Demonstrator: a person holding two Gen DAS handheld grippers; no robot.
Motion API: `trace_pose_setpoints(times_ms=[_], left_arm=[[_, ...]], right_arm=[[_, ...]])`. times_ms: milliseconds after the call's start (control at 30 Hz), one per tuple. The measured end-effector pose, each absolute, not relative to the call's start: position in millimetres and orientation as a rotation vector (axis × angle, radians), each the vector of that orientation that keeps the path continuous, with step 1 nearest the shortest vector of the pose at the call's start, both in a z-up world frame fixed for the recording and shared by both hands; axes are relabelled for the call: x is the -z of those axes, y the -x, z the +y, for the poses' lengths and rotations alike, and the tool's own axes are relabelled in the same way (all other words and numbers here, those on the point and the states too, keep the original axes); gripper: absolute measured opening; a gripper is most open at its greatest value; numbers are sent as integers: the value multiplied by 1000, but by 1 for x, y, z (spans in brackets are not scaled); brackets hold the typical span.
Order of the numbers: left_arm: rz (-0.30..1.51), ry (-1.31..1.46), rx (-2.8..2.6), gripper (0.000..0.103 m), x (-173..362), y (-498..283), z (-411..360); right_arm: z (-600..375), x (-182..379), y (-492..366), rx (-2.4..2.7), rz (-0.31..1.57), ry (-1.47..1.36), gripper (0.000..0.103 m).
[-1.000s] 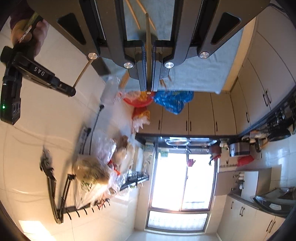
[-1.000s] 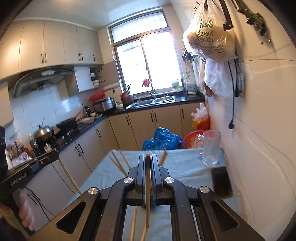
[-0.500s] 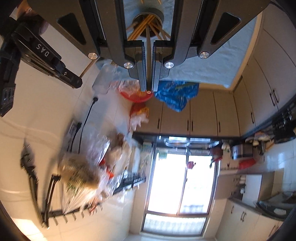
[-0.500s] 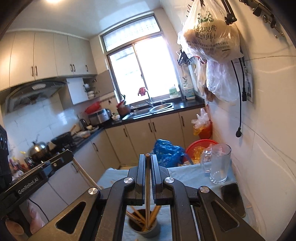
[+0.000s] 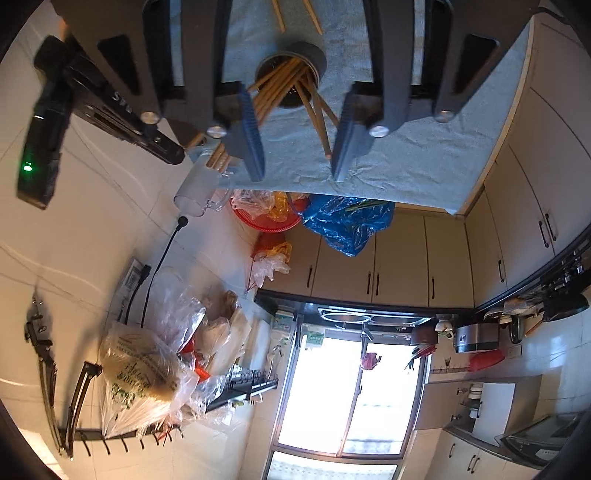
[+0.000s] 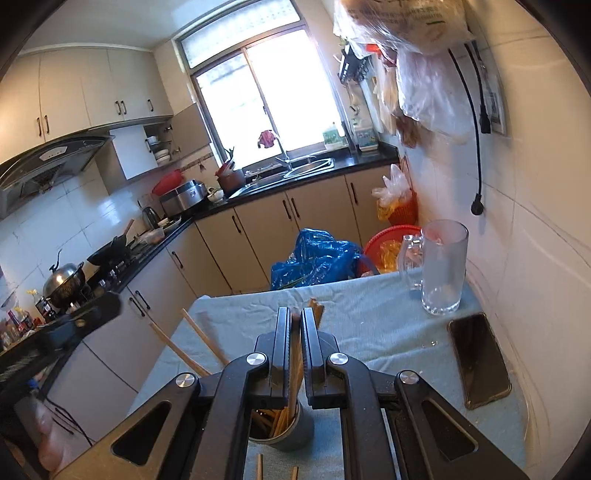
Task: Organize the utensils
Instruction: 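Lower the chopsticks into the cup and open both grippers, then move both open grippers back over the last two loose chopsticks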
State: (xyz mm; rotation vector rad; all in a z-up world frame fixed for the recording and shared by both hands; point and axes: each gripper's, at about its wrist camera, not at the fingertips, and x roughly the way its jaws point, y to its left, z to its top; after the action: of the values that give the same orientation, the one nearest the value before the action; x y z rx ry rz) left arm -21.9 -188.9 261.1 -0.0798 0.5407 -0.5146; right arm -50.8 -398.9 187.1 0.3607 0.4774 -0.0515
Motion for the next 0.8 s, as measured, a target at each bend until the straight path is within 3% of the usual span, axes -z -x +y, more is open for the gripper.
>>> trace_pose_setpoints(times_ms=[133,267,533,800], left_arm=[[514,90,504,43,-267,44,-170],[498,94,479,49,-267,66,-151],[509,23,403,62,-245,119,-117],[627,-49,313,64,-187,159,-97]], right_arm=[[-402,-192,63,67,461,-362,33],[-401,-203,84,70,452,-351,36],[-389,-204,134,74,485,-249,57],[-373,-154,188,83,604,-234,59]])
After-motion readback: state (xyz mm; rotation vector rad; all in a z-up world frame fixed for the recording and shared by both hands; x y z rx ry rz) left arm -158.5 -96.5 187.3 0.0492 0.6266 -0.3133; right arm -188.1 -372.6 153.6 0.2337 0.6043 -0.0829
